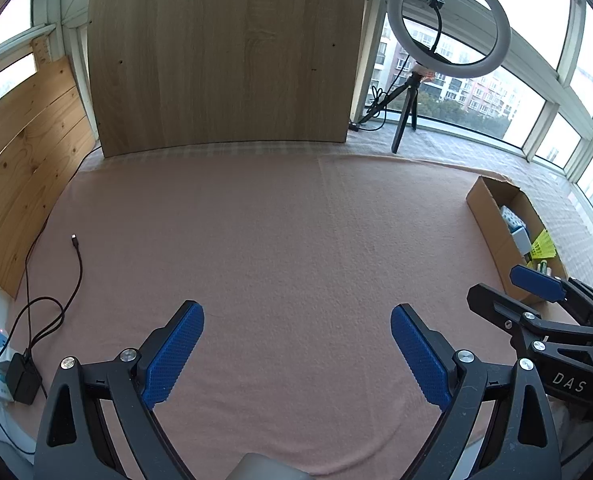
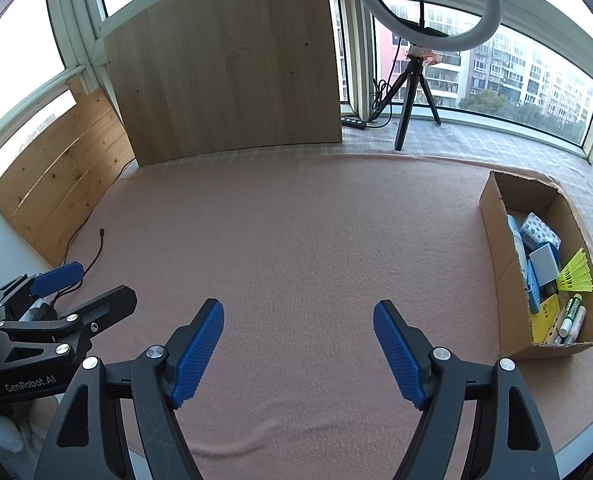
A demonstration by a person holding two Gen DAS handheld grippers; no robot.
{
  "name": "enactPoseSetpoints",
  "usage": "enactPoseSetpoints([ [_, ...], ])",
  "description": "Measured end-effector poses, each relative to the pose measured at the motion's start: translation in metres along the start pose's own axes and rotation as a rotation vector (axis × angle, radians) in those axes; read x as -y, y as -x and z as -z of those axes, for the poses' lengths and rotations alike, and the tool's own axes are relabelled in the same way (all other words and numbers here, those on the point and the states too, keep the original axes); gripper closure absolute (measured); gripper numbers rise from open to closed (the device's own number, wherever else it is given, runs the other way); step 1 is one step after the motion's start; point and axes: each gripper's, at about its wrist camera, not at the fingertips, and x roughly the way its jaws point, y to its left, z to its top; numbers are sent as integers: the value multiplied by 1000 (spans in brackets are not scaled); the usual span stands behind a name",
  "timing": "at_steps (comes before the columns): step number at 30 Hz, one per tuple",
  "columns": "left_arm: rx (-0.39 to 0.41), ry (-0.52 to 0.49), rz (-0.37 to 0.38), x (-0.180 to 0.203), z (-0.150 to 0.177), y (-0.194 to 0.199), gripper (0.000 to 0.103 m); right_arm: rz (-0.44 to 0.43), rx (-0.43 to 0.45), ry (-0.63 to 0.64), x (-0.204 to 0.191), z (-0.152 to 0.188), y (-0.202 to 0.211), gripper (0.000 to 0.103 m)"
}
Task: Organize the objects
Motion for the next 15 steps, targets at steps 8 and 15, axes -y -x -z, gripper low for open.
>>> enactPoseSetpoints([
  [8,-2,-5,3,1,0,0,6,3,-3,1,-1,1,-1,29],
  [15,-2,-5,-4,-1,-1,-2,6,6,-5,-8,0,2,-1,29],
])
